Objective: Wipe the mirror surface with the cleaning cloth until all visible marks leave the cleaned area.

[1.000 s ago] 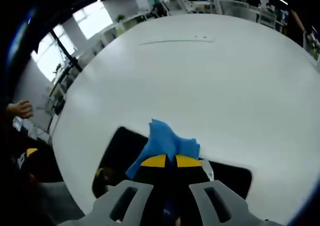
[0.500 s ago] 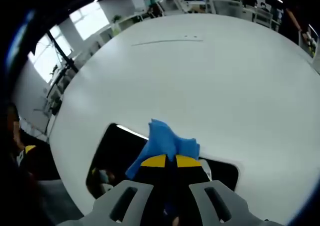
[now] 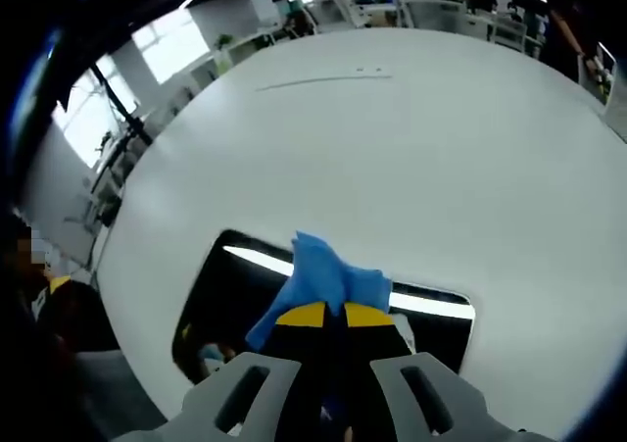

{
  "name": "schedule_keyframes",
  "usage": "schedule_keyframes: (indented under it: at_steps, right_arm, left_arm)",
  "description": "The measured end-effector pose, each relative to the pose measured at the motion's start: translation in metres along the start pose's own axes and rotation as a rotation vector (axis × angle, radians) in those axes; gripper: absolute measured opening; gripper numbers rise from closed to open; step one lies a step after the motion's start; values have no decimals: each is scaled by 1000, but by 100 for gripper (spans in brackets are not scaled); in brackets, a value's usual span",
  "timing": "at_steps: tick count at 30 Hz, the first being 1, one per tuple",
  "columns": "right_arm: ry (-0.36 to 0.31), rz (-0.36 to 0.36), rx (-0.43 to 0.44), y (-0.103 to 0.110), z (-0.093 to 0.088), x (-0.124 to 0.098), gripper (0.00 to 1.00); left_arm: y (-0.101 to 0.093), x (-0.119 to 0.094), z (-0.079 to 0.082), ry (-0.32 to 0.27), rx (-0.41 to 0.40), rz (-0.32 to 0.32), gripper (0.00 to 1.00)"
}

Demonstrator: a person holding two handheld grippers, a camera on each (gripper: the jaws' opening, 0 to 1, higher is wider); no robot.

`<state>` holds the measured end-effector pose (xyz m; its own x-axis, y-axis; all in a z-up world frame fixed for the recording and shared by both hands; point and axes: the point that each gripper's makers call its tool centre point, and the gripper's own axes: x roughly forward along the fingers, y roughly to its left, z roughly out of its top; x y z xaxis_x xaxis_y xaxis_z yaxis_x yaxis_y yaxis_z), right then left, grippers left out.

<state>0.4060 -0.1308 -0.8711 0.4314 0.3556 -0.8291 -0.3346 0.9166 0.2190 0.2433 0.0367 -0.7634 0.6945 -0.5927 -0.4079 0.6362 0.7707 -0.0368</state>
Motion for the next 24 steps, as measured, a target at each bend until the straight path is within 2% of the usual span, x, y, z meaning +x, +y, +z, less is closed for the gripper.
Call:
schedule_keyframes:
  at_steps: [24]
  right_arm:
    - [-15,36,40,16,-41,-22,0]
  left_arm:
    - [1,-1,0,-2,3,0,99]
